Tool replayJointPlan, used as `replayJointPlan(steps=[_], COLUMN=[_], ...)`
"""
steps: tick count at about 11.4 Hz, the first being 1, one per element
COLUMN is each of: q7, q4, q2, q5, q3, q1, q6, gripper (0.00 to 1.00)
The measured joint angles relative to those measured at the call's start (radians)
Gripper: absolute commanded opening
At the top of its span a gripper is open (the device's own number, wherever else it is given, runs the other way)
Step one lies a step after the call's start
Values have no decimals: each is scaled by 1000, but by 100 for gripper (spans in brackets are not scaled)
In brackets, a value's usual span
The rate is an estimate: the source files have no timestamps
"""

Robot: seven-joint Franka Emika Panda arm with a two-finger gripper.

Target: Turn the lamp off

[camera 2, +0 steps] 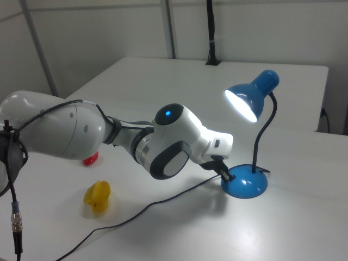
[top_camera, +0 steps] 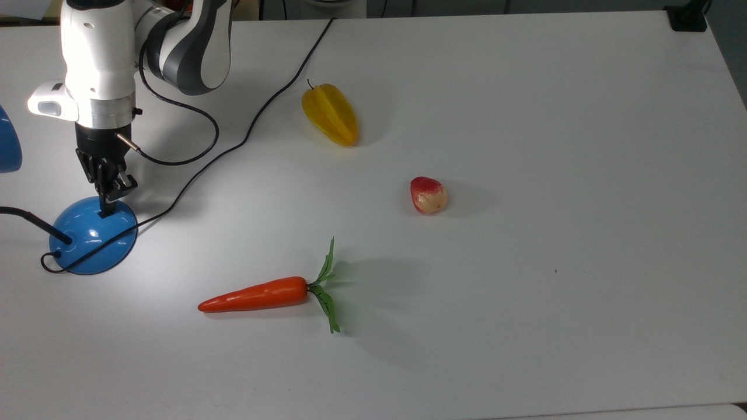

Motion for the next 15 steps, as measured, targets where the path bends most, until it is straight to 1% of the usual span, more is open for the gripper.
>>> replayJointPlan(steps=[8, 9, 10, 13, 15], q7=[-6, -7, -12, -40, -63], q4=[2, 3, 4, 5, -4], q2=[6, 3, -3, -50, -128], q5=[-21, -21, -21, -22, -22], q3=[0, 0, 1, 5, 8], q1=[0, 1, 2, 25, 68], q6=[-1, -23, -61, -242, -386], gripper=[0, 0, 0, 0, 0])
